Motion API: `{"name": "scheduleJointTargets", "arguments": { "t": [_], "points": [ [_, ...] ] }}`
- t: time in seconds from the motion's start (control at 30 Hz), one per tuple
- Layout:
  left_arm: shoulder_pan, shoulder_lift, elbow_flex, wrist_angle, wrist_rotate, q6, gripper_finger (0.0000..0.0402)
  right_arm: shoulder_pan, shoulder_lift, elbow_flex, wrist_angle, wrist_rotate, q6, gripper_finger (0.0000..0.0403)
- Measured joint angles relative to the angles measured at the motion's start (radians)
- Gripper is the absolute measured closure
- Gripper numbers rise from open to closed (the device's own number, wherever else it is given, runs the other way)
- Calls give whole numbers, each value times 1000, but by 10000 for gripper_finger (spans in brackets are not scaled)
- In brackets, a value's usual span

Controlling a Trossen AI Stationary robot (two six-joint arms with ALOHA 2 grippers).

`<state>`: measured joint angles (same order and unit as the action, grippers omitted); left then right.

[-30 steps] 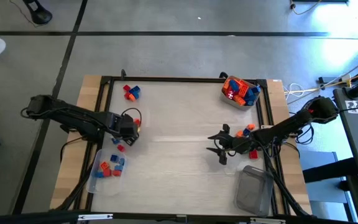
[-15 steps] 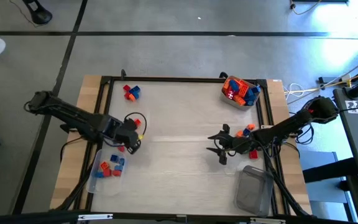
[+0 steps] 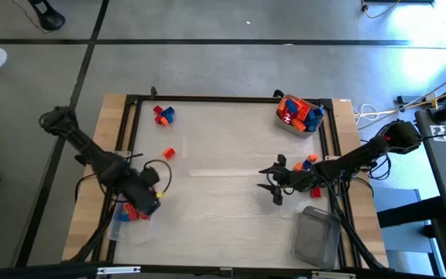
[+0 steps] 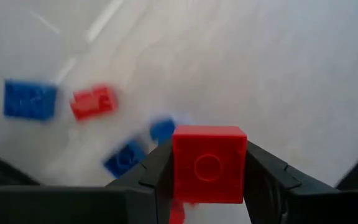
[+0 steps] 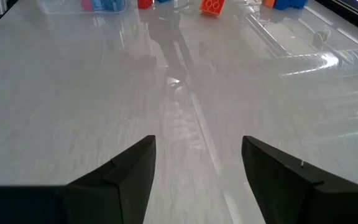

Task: Sort blocks by size
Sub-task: Put the red game piece into the transparent bin

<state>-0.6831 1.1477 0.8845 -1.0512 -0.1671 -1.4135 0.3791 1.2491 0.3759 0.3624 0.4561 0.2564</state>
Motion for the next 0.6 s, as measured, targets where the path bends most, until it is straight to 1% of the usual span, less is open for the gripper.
{"name": "scheduleJointTargets", "arguments": {
  "t": [0.13, 0.27, 0.4, 0.53, 0.6],
  "points": [
    [-97, 0, -4, -17, 15, -70, 269, 0, 0, 0, 0, 0, 0, 166],
    [-176, 0, -14, -21, 16, -90, 269, 0, 0, 0, 0, -1, 0, 166],
    [-229, 0, -37, -20, 16, -173, 269, 0, 0, 0, 0, -2, 0, 166],
    [-266, 0, -70, -11, 16, -220, 267, 0, 0, 0, 1, -2, 0, 166],
    [-276, 0, -84, -14, 16, -241, 260, 0, 0, 0, 1, -1, 0, 166]
  ]
}}
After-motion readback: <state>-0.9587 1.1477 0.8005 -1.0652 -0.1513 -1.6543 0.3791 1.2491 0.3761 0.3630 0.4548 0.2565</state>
